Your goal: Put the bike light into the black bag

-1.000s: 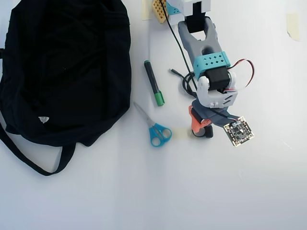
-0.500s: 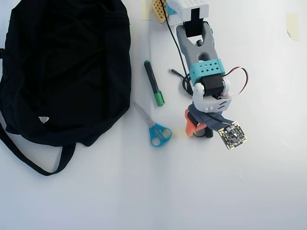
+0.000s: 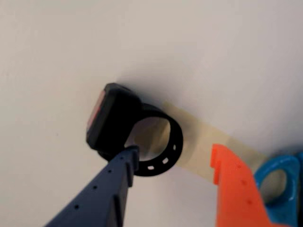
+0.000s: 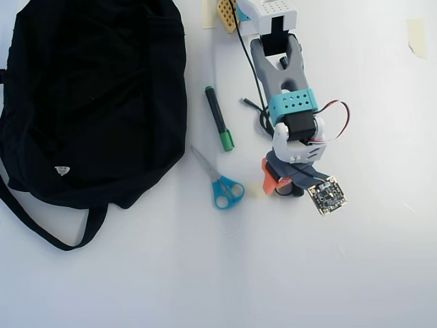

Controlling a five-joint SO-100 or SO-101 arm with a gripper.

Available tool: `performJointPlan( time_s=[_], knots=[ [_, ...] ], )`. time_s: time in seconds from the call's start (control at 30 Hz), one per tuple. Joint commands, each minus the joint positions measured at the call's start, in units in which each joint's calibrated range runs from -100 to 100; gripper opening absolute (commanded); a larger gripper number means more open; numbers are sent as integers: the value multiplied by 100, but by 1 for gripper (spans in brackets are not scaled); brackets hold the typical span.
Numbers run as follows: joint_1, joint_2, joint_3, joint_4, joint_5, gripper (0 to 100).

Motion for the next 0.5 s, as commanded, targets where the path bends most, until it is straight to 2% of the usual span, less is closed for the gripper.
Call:
performJointPlan(
  time_s=[0.0, 0.47],
  knots=[
    [55, -106, -202, -110, 30, 20],
    [70, 93, -238, -231, 30, 20]
  ],
)
